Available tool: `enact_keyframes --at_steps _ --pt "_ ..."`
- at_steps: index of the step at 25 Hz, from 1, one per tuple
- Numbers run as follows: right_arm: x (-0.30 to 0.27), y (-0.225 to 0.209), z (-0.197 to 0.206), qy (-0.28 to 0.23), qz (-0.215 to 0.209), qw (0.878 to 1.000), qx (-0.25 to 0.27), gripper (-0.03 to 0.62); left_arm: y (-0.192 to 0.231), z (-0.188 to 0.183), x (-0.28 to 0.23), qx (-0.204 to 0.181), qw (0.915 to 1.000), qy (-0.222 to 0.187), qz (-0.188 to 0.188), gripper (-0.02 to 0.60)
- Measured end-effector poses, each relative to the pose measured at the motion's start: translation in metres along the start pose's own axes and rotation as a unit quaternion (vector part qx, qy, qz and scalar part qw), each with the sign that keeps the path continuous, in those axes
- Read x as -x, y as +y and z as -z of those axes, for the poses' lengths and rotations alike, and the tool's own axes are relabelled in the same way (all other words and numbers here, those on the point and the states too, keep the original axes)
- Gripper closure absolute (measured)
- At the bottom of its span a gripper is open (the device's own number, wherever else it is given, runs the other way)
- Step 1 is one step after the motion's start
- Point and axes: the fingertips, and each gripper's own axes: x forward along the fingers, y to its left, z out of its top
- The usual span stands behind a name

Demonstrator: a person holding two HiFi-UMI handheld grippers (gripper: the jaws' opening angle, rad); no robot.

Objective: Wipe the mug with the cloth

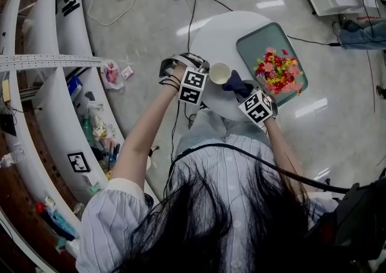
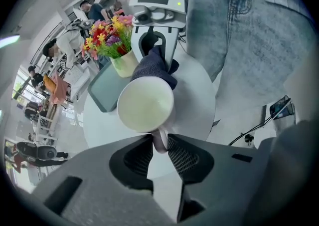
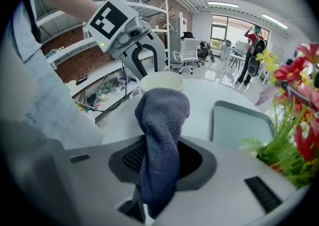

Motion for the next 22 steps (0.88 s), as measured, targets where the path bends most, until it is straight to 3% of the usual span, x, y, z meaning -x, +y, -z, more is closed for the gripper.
enact_keyframes --at_steps 2,4,6,8,11,15,17,22 --pt "0.0 0.001 0.001 0.001 0.0 1.0 -0.002 0.471 0.0 0.0 -0.001 -0.011 0.9999 0.006 -0.004 0.479" --pt "0.0 0.002 0.001 0.0 0.0 1.0 -0.004 0.471 -0.001 -0.001 -0.002 0.002 1.0 0.004 -0.003 0.479" --pt "0.0 0.001 0.002 -0.001 0.001 1.0 -0.007 0.471 -0.004 -0.003 -0.003 0.043 0.999 -0.009 0.005 0.454" --pt "0.0 0.0 0.002 -0.002 0.001 1.0 -0.01 0.471 -0.009 -0.006 -0.002 0.103 0.9942 -0.029 0.013 0.381" --pt "0.0 0.002 0.001 -0.004 0.002 1.0 -0.014 0.471 -0.008 -0.01 0.012 0.201 0.9775 -0.062 -0.01 0.357" --pt "0.0 0.003 0.001 -0.007 0.002 1.0 -0.022 0.47 -0.001 -0.029 0.041 0.304 0.9448 -0.104 -0.065 0.357" --pt "0.0 0.003 0.001 -0.009 0.003 1.0 -0.026 0.471 -0.003 -0.041 0.047 0.316 0.9405 -0.099 -0.078 0.359" --pt "-0.002 0.005 0.001 -0.013 0.0 0.999 -0.034 0.471 -0.005 -0.063 0.043 0.306 0.9443 -0.069 -0.1 0.36"
